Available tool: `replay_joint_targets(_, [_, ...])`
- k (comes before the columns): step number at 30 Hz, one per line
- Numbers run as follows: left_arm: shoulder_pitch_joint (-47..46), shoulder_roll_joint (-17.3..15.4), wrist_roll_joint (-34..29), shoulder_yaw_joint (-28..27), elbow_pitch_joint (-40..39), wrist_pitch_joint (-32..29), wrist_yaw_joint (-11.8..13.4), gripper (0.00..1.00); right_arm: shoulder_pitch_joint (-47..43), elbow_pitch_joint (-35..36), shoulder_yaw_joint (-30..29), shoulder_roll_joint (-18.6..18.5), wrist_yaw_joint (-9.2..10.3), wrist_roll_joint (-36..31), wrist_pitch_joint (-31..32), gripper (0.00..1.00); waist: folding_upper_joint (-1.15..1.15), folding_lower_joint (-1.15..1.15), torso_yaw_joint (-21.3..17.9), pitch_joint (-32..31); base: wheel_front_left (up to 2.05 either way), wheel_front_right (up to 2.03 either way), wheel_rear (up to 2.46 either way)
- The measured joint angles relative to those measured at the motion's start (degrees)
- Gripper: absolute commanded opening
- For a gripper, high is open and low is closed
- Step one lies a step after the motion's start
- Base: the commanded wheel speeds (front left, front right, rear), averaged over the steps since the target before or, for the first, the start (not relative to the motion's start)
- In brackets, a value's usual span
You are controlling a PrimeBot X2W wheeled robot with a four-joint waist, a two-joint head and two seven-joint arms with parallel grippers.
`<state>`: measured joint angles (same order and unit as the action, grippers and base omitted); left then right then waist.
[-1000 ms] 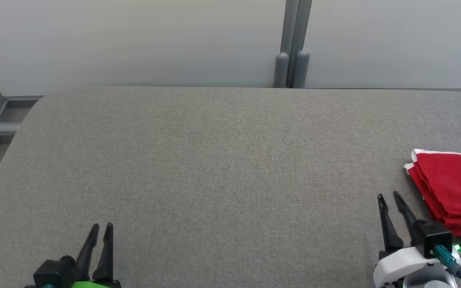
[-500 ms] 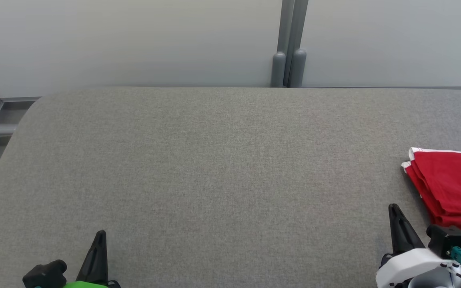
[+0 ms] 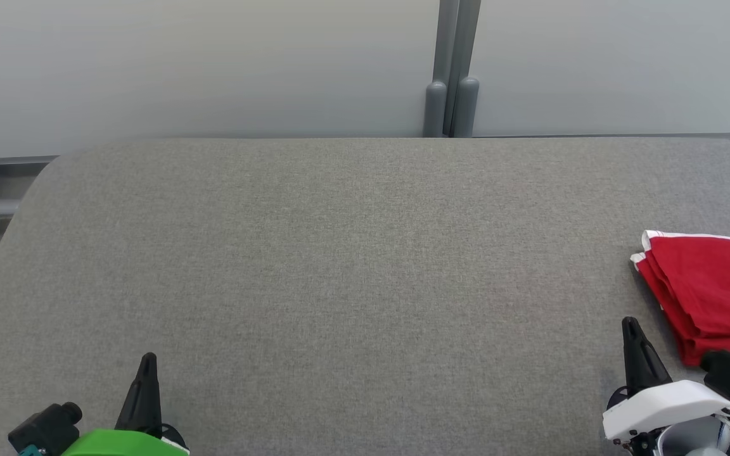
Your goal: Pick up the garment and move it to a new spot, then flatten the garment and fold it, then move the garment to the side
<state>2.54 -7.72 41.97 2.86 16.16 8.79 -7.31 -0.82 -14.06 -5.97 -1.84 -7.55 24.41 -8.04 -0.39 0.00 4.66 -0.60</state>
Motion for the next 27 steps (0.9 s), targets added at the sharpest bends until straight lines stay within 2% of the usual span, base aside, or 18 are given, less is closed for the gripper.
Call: replay_joint_targets(27, [-3.1, 1.5, 18.7, -2.8, -0.9, -5.2, 0.0, 0.00, 2.3, 0.3, -0.3, -0.3, 0.02, 24.6, 5.3, 0.00, 0.00, 0.00, -1.2, 0.2, 0.00, 0.00, 0.00])
